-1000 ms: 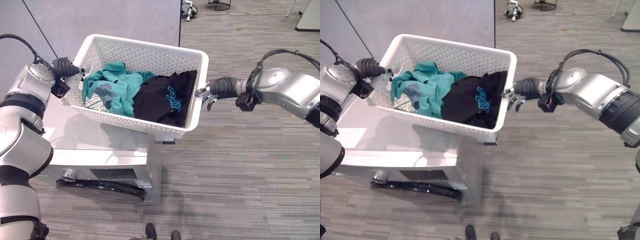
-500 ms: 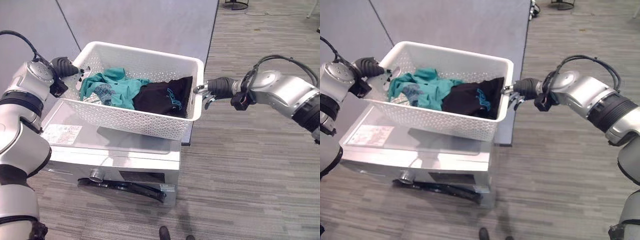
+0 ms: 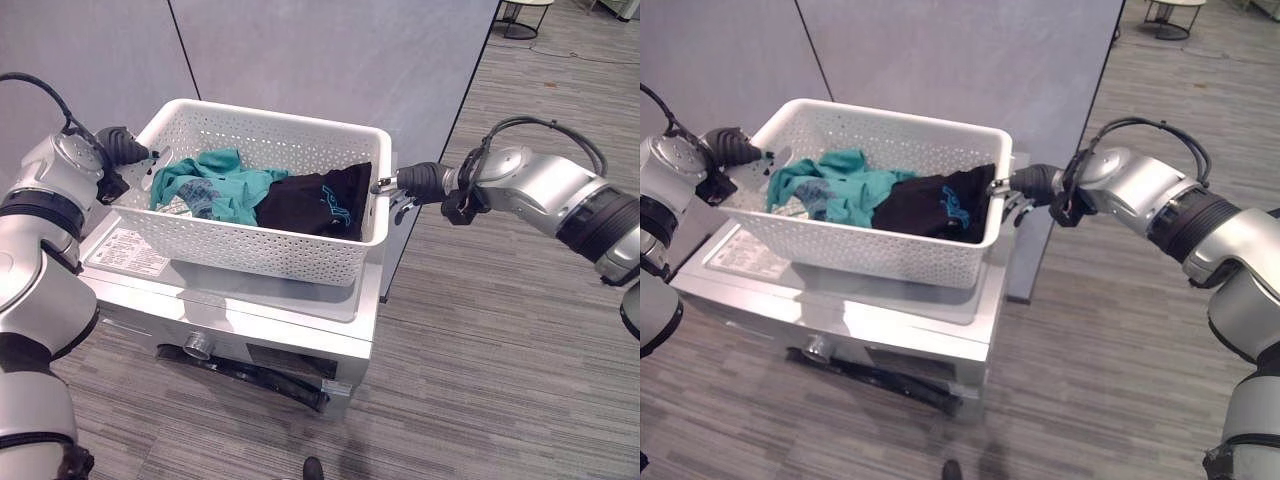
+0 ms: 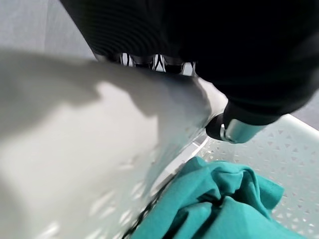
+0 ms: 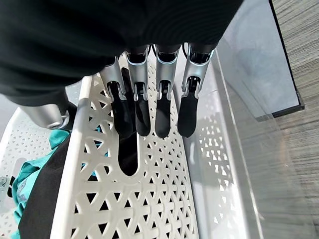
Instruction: Grab the laundry basket,head to the washer,open it,put in the laundry and shut it.
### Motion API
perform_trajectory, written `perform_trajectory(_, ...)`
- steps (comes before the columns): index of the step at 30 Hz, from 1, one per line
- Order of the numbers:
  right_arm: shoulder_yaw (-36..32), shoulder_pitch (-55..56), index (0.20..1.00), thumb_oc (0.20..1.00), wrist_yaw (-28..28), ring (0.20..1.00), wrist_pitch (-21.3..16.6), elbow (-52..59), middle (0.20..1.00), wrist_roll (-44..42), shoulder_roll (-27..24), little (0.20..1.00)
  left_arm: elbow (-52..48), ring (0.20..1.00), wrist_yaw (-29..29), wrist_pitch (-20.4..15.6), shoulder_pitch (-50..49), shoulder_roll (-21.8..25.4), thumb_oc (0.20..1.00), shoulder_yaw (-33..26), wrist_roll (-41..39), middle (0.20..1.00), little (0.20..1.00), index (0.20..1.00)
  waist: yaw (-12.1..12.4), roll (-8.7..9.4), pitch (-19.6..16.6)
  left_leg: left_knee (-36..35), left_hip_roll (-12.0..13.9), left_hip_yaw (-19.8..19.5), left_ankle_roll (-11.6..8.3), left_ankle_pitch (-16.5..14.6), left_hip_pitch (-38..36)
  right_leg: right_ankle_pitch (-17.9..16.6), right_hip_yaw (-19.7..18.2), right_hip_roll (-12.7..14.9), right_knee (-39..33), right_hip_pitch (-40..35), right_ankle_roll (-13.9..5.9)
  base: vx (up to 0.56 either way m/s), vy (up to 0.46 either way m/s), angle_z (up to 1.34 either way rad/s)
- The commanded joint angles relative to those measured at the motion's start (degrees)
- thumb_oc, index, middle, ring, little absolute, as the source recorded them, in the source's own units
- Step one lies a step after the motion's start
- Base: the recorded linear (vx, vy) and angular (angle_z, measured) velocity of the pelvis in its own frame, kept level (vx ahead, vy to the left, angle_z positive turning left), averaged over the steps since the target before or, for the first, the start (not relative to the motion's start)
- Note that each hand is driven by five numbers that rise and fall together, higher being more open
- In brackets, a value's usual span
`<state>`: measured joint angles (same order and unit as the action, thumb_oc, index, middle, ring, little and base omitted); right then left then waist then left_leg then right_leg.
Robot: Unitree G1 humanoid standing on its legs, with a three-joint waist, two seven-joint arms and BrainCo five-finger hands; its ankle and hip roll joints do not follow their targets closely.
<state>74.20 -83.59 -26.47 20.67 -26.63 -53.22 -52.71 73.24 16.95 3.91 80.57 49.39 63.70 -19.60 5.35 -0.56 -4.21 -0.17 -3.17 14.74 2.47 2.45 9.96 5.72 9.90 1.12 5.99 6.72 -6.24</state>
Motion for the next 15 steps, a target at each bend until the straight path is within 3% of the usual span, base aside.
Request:
perform_trajectory(1,-3.57,-5.25,0.2,0.2,-2.13,0.2,-2.62,2.21,0.2,0.18,4.52,0.2,1.31,0.2,-1.12,-4.4,8.1,-2.81,0.2,-0.73,3.49,0.2,0.2,0.2,0.48,3.45,2.08,-1.58,-0.39,1.81,-5.23,-0.45,-5.23,-26.3,-1.74,10.97,-10.99,-4.76,-8.17,0.0,-0.007,-0.06)
perform_trajectory(7,-2.41,-5.96,0.2,0.2,-3.64,0.2,-2.91,5.72,0.2,0.8,4.29,0.2,2.69,0.2,0.32,-4.06,5.1,-1.38,0.2,-1.21,8.63,0.2,0.2,0.2,0.39,3.18,1.83,-2.21,0.1,1.87,-5.23,-0.37,-6.36,-24.11,-0.96,10.5,-10.99,-4.98,-7.67,-0.01,-0.014,-0.06)
perform_trajectory(15,-2.84,-5.08,0.2,0.2,-3.72,0.2,-3.66,8.59,0.2,-0.61,6.71,0.2,3.1,0.2,-0.26,-3.99,3.31,-0.33,0.2,-2.68,9.8,0.2,0.2,0.2,1.1,3.12,1.83,-3.98,0.43,1.83,-5.25,0.13,-6.93,-22.46,0.07,10.03,-10.99,-4.5,-7.24,-0.04,-0.01,-0.03)
